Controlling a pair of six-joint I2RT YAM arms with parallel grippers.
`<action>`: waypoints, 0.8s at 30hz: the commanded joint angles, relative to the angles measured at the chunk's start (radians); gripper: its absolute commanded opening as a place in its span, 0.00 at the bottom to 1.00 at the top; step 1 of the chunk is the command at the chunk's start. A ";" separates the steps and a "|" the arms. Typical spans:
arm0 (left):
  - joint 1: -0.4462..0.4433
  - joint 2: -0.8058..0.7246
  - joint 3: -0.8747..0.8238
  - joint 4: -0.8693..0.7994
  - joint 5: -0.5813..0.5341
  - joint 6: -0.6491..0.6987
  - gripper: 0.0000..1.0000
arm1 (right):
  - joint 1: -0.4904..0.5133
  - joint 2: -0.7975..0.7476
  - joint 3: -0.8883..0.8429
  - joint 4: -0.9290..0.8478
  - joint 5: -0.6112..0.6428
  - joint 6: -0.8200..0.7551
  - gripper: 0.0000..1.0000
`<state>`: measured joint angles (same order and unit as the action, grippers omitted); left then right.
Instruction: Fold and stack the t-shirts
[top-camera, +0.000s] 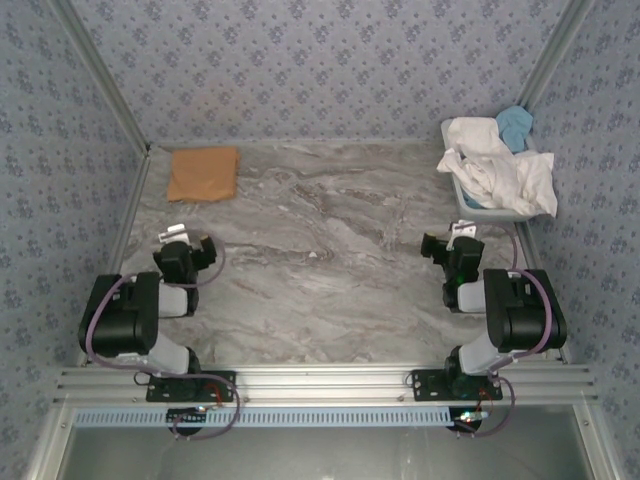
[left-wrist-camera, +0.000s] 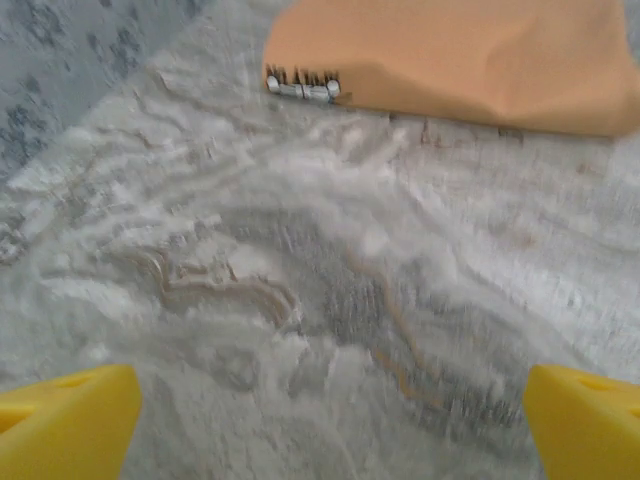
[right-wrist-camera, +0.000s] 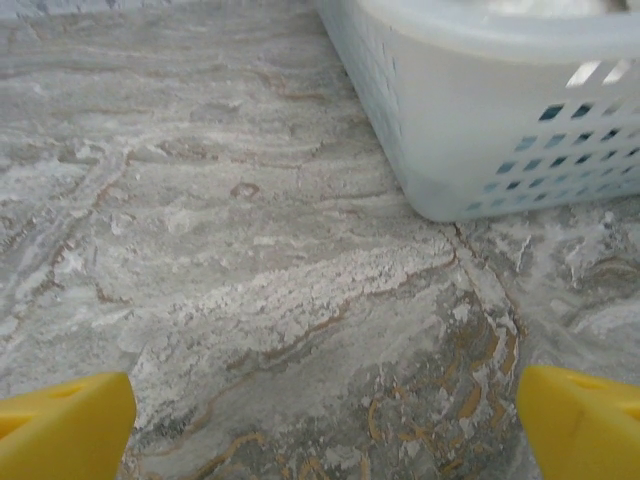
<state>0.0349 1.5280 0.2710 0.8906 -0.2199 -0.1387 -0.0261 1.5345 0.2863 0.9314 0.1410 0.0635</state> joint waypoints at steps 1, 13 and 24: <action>-0.021 0.021 0.090 0.052 0.017 0.057 0.98 | -0.006 0.008 0.008 0.089 -0.012 -0.019 1.00; -0.027 0.005 0.108 -0.014 0.011 0.059 0.98 | 0.023 0.007 0.067 -0.009 0.061 -0.035 1.00; -0.038 0.005 0.116 -0.027 -0.001 0.072 0.98 | 0.035 0.013 0.073 -0.024 -0.003 -0.072 1.00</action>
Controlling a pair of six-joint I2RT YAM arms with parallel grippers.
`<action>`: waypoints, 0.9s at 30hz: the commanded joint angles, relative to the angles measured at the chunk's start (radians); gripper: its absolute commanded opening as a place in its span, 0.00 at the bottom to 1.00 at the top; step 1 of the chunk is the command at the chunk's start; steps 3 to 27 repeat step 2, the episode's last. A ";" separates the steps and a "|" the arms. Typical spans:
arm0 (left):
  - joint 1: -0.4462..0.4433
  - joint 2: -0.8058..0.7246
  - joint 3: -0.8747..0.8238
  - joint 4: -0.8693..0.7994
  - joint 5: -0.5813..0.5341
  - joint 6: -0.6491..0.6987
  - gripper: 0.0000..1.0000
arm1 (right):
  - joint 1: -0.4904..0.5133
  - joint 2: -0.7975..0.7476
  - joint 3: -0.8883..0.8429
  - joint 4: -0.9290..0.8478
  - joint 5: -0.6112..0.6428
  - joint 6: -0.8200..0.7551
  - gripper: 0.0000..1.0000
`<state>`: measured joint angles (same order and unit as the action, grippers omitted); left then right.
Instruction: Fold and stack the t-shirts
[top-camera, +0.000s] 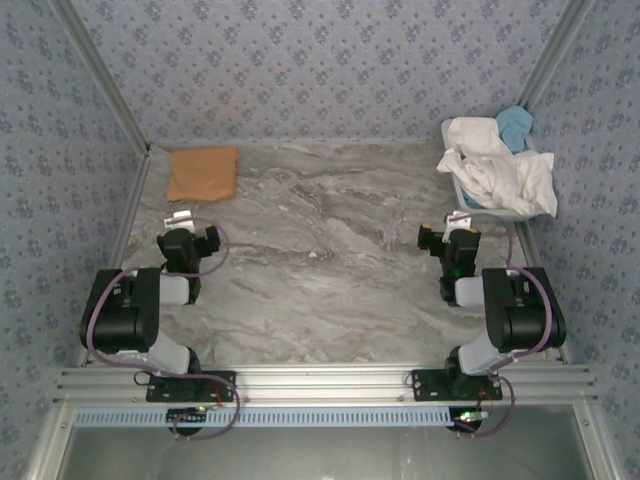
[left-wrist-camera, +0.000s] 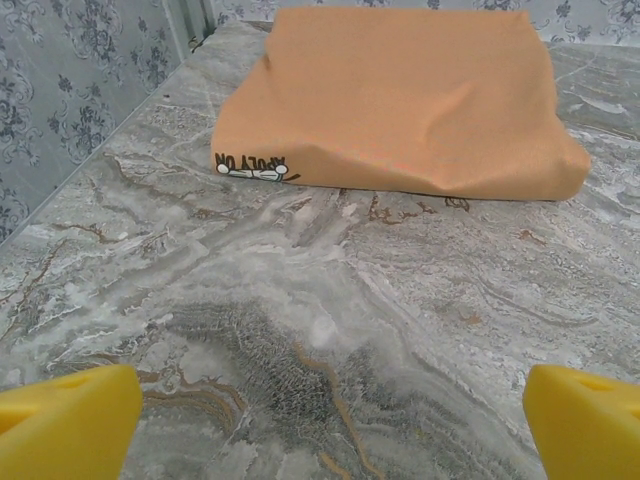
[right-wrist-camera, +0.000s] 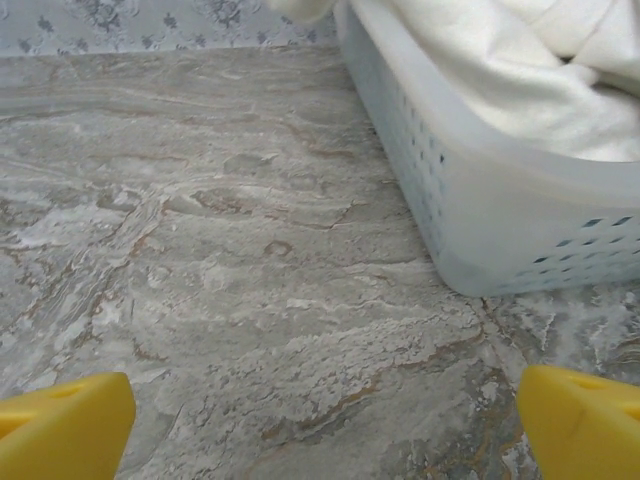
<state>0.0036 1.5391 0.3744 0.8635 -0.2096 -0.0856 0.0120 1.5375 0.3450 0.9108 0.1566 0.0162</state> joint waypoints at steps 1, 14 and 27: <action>-0.007 -0.007 0.014 0.000 -0.012 0.018 0.98 | -0.002 0.005 0.008 0.002 -0.017 -0.025 1.00; -0.007 -0.007 0.014 0.000 -0.012 0.018 0.98 | -0.003 0.007 0.001 0.019 -0.010 -0.021 1.00; -0.007 -0.007 0.014 0.000 -0.012 0.018 0.98 | -0.003 0.007 0.001 0.019 -0.010 -0.021 1.00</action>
